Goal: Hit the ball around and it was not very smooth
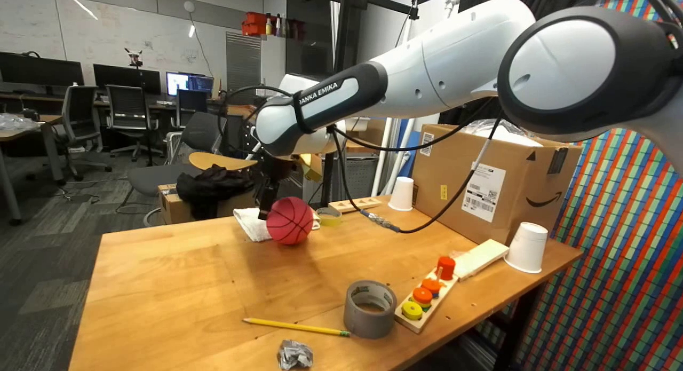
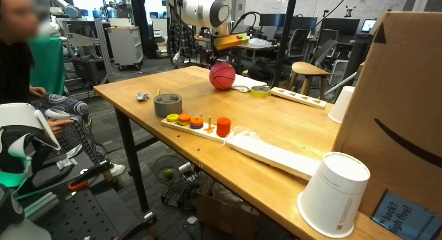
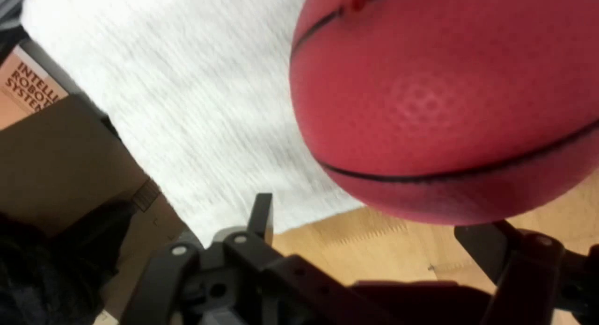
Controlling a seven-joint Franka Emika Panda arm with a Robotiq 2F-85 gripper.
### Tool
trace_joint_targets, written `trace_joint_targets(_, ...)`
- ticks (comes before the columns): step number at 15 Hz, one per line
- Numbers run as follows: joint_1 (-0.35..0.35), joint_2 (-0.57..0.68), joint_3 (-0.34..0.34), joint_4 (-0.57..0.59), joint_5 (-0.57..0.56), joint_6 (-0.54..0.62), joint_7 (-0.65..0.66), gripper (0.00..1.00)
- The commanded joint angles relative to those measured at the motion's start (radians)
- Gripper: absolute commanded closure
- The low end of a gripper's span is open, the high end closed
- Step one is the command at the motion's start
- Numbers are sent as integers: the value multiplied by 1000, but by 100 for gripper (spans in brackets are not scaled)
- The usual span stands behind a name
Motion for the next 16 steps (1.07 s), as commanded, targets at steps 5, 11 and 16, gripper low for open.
trace_joint_targets(5, -104, -165, -158, -133, -173, -20, 89, 0)
trace_joint_targets(11, -118, -427, -325, -368, -498, 60, 290, 0)
trace_joint_targets(16, -142, -646, -264, -616, -584, -11, 412, 0)
